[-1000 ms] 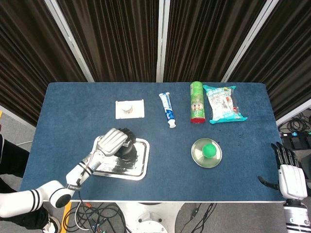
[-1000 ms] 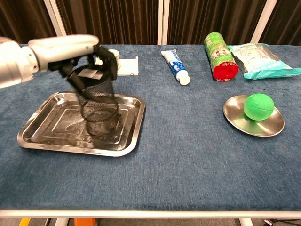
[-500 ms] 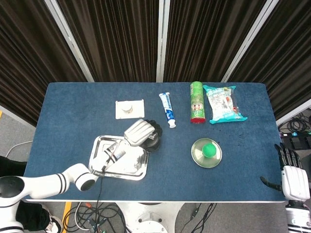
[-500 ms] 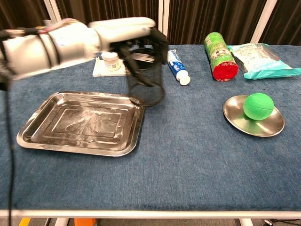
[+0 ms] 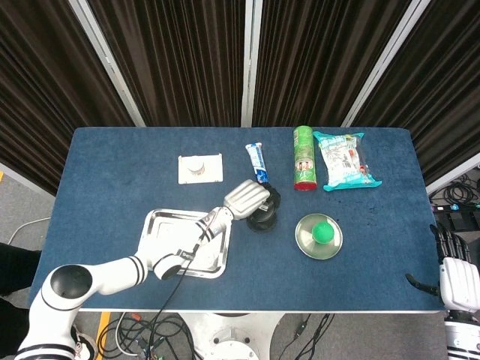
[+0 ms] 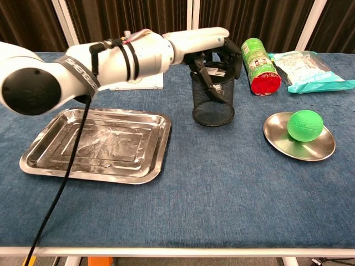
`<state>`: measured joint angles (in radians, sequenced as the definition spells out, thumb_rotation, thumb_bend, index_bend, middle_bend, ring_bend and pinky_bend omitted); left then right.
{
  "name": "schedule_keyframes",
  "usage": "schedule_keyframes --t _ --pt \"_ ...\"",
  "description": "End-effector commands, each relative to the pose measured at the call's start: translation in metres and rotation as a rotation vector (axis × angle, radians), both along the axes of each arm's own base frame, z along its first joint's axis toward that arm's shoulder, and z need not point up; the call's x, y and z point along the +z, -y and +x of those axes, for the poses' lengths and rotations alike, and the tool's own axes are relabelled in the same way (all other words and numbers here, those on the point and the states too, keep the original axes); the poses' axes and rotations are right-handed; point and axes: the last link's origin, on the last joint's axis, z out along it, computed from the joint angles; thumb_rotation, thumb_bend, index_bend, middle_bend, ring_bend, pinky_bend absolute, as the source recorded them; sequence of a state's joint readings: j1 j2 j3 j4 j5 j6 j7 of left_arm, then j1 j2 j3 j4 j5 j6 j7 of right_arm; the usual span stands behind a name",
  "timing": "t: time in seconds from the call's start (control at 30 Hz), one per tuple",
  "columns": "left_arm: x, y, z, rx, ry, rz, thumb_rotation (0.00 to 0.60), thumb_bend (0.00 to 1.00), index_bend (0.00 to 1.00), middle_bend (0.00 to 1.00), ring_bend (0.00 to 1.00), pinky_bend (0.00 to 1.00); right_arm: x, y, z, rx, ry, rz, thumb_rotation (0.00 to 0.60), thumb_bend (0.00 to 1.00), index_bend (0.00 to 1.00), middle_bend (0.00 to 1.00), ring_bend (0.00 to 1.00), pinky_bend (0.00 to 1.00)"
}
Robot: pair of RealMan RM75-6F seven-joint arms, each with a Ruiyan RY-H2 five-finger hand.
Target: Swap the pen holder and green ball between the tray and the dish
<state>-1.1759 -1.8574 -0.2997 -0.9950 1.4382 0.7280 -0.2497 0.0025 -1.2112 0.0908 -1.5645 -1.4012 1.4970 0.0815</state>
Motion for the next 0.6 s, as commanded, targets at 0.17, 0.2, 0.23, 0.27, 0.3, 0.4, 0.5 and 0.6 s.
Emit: schedule_keyframes --t 0.17,0.2,0.23,0.27,0.3,0.4,0.5,0.6 --pt "-0.015 0.001 -0.004 -0.028 -0.009 0.016 0.6 0.15 0.4 0.37 0.29 0.6 0.002 -0.001 -0.001 0.0 0.008 -0.01 0.6 0.01 0.0 0.0 0.0 0.0" --pt "-0.015 0.0 -0.005 -0.029 -0.008 0.019 0.6 0.14 0.39 0.36 0.29 0.59 0.002 -0.001 -0.001 0.002 0.011 -0.012 0.6 0.01 0.0 0.0 0.0 0.0" --pt "-0.015 0.0 -0.007 -0.027 -0.004 0.018 0.6 0.14 0.39 0.36 0.28 0.59 0.001 -0.001 -0.001 0.003 0.011 -0.012 0.6 0.01 0.0 0.0 0.0 0.0" --pt "-0.014 0.0 -0.007 -0.026 0.0 0.017 0.6 0.13 0.38 0.34 0.27 0.58 0.001 -0.001 -0.002 0.003 0.011 -0.011 0.6 0.01 0.0 0.0 0.0 0.0" --pt "-0.014 -0.001 -0.008 -0.028 0.002 0.017 0.6 0.11 0.36 0.33 0.26 0.56 0.0 -0.001 -0.002 0.003 0.012 -0.011 0.6 0.01 0.0 0.0 0.0 0.0" --pt "-0.012 -0.001 -0.01 -0.027 0.01 0.016 0.6 0.06 0.29 0.27 0.2 0.5 -0.001 0.0 -0.001 0.004 0.012 -0.007 0.6 0.01 0.0 0.0 0.0 0.0" --pt "-0.012 -0.001 -0.011 -0.026 0.013 0.015 0.6 0.02 0.22 0.2 0.14 0.42 -0.002 0.0 -0.001 0.006 0.01 -0.005 0.6 0.01 0.0 0.0 0.0 0.0" --pt "-0.011 -0.001 -0.012 -0.027 0.021 0.018 0.6 0.01 0.18 0.16 0.12 0.38 -0.001 0.001 0.0 0.006 0.009 -0.008 0.6 0.01 0.0 0.0 0.0 0.0"
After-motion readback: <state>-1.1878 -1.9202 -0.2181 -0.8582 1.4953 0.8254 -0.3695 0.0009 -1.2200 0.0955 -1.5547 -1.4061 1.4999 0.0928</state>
